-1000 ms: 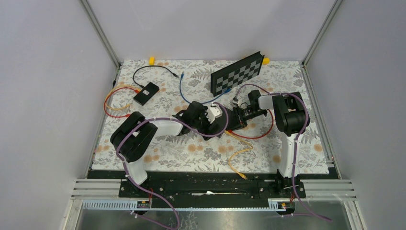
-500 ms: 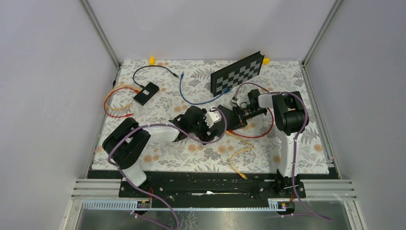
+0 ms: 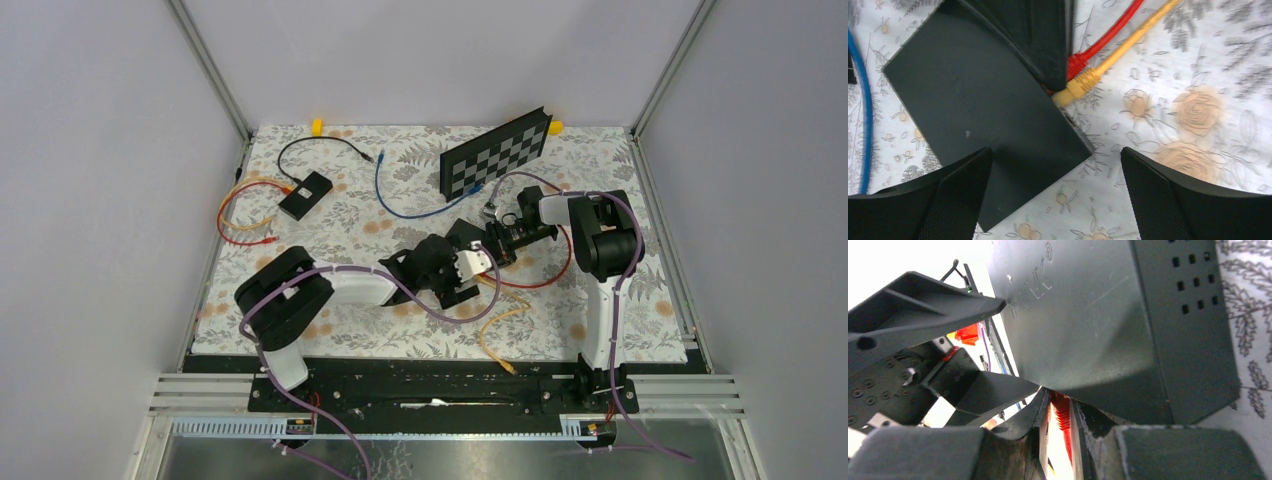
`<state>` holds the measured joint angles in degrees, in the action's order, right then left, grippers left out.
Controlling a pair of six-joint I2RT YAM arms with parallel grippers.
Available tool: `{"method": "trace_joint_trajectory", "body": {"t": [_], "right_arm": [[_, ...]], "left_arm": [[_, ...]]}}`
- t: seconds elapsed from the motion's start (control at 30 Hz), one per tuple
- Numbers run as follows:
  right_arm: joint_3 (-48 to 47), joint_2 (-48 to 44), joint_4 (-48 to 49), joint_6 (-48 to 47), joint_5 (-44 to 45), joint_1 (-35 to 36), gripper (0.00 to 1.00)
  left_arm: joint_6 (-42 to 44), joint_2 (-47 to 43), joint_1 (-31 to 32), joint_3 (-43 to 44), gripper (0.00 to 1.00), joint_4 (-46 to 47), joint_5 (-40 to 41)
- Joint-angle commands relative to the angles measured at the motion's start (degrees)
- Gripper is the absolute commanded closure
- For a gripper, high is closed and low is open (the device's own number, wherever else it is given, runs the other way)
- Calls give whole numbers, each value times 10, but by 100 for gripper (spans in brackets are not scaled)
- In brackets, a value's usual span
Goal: Pull the plug from the switch port
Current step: Pull the connector from the switch port.
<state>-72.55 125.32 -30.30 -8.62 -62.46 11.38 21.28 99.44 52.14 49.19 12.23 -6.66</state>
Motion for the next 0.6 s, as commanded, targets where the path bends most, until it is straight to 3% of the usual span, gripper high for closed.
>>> {"method": "trace_joint_trajectory", "body": {"t": [0.0,0.17,0.57], "right_arm": [[-15,20,-4,-35,65,-7,100],[-31,31,-34,-52,68,-8,100],[6,21,21,3,51,-13,100]], "left_arm": [[11,33,4,23,2,31,74],[6,56,4,24,7,37,126],[-65,67,3,12,21,22,99]]}}
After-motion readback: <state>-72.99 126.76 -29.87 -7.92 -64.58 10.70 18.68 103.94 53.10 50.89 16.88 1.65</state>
